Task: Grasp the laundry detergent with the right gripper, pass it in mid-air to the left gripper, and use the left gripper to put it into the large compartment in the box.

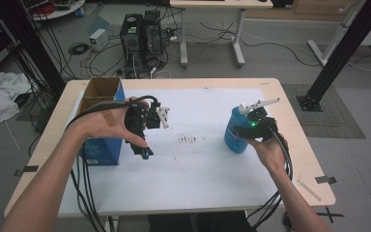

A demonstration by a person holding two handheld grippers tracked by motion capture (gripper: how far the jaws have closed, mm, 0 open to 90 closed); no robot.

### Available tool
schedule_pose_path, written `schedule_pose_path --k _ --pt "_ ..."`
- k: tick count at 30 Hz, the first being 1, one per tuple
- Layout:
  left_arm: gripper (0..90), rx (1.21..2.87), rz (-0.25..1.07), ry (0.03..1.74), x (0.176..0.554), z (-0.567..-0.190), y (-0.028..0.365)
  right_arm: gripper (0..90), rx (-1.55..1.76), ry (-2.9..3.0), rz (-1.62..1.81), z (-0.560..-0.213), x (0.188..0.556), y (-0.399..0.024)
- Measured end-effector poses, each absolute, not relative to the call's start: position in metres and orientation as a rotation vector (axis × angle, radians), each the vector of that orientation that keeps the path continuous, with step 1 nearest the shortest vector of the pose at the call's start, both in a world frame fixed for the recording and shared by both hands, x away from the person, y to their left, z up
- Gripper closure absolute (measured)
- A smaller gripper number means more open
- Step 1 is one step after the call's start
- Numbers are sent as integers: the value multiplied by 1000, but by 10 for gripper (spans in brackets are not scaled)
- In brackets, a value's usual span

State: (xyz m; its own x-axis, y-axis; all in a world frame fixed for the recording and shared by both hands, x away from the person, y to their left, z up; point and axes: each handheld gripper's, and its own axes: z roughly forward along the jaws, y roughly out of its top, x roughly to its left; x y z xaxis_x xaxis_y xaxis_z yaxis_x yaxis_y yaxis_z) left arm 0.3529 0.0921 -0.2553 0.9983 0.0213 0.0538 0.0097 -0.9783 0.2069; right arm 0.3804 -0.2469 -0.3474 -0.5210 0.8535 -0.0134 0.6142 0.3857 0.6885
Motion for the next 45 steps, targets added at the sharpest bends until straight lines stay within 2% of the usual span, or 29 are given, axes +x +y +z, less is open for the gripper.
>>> schedule_pose_path --k 21,33,40,45 --pt "143 2880 132 92 357 -228 88 474 1134 2415 976 -335 383 -247" --pt "143 2809 94 47 368 -190 72 473 747 2658 1048 -301 370 -223" --pt "143 2794 79 39 372 -183 56 473 352 2835 1094 -293 368 -199" --pt "143 2793 68 64 373 -185 45 474 184 2881 1100 -291 371 -180"
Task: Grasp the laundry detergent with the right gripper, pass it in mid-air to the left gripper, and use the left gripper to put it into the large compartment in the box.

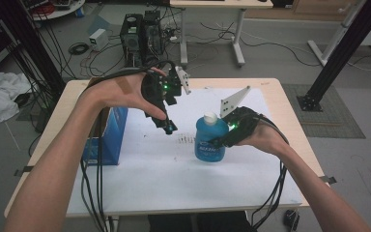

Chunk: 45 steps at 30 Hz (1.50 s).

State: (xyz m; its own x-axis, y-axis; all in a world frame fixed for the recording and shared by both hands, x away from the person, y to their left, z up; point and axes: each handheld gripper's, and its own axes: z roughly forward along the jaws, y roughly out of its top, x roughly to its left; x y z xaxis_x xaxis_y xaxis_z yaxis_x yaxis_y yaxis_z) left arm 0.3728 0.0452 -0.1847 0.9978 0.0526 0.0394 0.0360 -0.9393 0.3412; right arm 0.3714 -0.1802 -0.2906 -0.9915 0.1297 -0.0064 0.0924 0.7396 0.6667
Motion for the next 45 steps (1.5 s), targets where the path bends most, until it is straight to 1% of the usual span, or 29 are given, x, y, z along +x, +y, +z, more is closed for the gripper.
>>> schedule_pose_path --k 3,9,12,18,24,31,37,38,39,45 --pt "143 2796 57 70 371 -186 39 474 97 2895 1150 -287 374 -172" --pt "143 2806 44 70 371 -189 30 473 35 2906 1196 -282 377 -160" --pt "143 2819 32 99 371 -192 25 472 17 2906 1205 -281 378 -156" --pt "143 2809 28 126 374 -201 15 472 16 2906 1221 -281 378 -154" --pt "143 2795 11 101 374 -207 4 471 23 2905 1205 -280 377 -155" --pt "144 2770 24 99 375 -212 1 470 18 2902 1222 -279 377 -156" --pt "161 2752 22 97 374 -213 2 470 39 2903 1221 -280 377 -156" --pt "169 2752 22 88 375 -213 2 470 34 2900 1226 -280 378 -156" --pt "210 2751 13 92 374 -214 2 469 32 2902 1224 -280 378 -156" --pt "215 2749 6 89 375 -217 0 469 46 2909 1214 -280 377 -155"
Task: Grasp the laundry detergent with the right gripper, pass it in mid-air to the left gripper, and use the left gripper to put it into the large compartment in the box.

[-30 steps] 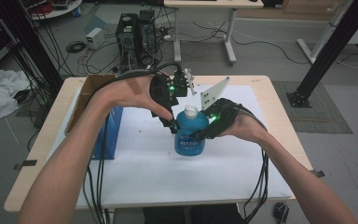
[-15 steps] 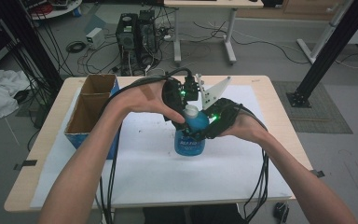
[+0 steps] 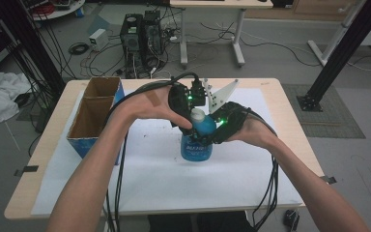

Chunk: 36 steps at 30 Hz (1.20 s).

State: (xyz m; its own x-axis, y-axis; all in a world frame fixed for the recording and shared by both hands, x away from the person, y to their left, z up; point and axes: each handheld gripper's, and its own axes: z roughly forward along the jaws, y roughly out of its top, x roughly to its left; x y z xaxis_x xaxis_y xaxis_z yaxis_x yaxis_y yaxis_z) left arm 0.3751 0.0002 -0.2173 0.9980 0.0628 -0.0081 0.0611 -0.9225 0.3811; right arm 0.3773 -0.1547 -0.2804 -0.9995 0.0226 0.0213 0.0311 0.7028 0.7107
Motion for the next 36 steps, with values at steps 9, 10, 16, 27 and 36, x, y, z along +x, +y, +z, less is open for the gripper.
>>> schedule_pose_path --k 9,10,16,27,36 --pt "266 2735 -2 90 377 -220 -1 469 -48 -2882 -1229 -281 378 -154" --pt "266 2732 5 87 377 -220 -2 469 -49 -2882 -1229 -281 378 -154" --pt "304 2732 2 84 378 -220 -1 468 -50 -2881 -1224 -281 378 -154" --pt "355 2707 11 73 377 -219 -2 468 -53 -2878 -1222 -281 378 -154" --pt "380 2721 9 33 377 -220 -2 463 -54 -2879 -1220 -283 378 -154"
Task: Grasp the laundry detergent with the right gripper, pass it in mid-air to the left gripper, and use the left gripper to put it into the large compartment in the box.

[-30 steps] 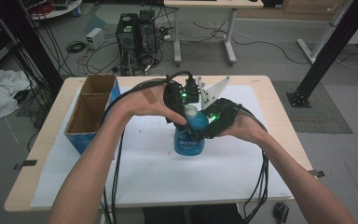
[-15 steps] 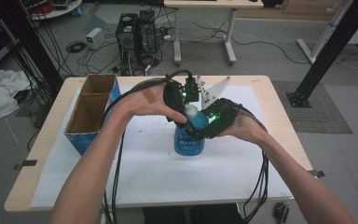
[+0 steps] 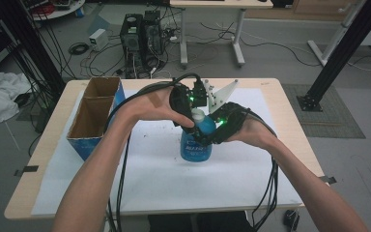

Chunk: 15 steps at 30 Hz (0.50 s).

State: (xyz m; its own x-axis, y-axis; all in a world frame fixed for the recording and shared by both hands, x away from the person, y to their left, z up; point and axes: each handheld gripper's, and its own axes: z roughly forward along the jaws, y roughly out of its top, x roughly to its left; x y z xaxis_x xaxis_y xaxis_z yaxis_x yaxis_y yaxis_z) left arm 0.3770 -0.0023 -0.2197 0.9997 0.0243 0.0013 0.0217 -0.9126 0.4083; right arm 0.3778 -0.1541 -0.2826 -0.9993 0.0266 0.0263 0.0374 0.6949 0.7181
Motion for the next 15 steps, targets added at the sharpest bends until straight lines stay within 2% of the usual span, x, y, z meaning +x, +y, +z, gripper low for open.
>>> schedule_pose_path --k 15 --pt "381 2740 -10 34 379 -221 -1 448 -62 -2872 -1239 -286 378 -151"
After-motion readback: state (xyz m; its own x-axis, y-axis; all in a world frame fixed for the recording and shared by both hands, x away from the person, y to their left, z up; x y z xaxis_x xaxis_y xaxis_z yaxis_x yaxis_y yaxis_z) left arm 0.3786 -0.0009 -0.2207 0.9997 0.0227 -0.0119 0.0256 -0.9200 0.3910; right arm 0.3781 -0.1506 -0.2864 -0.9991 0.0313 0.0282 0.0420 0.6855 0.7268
